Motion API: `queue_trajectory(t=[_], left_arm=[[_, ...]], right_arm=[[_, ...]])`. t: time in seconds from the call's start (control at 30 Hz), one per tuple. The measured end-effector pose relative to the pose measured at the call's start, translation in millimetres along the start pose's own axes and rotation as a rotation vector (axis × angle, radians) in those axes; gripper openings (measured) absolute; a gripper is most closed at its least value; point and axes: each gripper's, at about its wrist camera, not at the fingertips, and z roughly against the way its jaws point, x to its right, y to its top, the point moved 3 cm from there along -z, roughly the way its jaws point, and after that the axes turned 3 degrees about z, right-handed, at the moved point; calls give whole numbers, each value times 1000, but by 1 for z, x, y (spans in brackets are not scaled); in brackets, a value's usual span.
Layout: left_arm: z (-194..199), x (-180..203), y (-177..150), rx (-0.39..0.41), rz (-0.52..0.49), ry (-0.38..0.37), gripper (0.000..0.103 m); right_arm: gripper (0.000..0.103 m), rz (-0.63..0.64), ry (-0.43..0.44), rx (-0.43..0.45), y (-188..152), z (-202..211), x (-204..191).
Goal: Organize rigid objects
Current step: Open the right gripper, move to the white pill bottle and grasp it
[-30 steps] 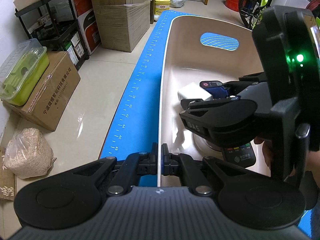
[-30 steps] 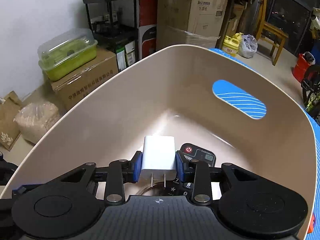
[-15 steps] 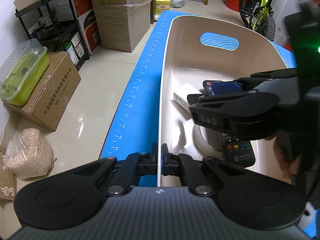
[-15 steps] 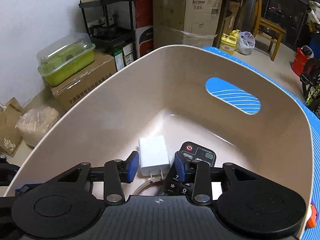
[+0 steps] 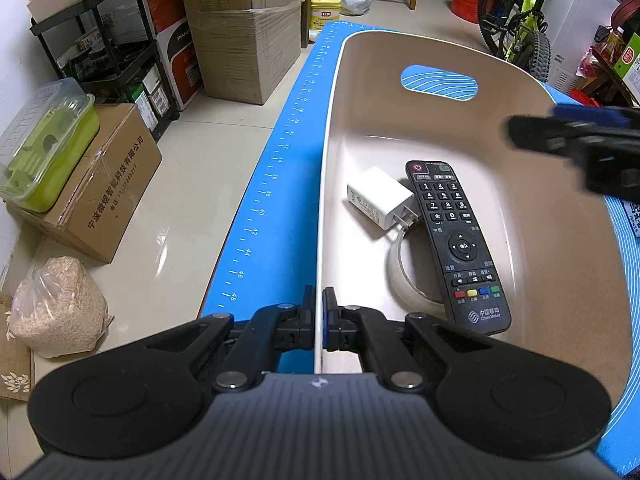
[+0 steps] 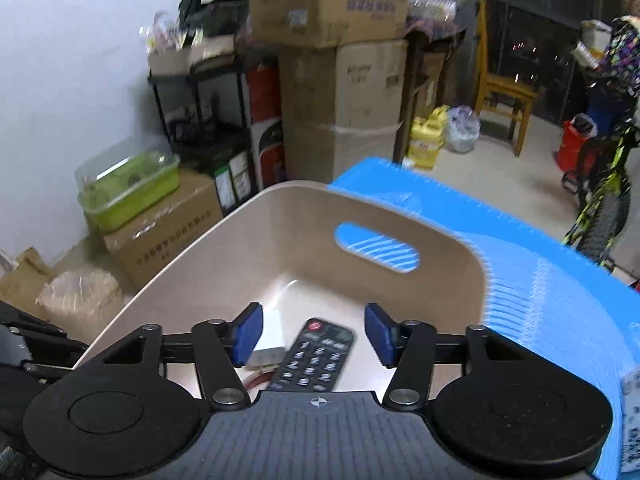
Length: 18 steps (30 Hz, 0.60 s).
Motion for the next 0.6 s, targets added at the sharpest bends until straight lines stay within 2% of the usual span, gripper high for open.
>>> queue_trajectory(t=[0.27, 0.47, 0.6], left_arm=[[1, -1, 0, 0, -2, 6, 4], [2, -2, 0, 0, -2, 7, 4], [2, -2, 0, 0, -2, 6, 4]], right_arm=[[68, -67, -131, 77, -20, 42, 62], [69, -115, -247, 6, -59, 34, 99], [70, -187, -285, -51, -89, 21, 119]])
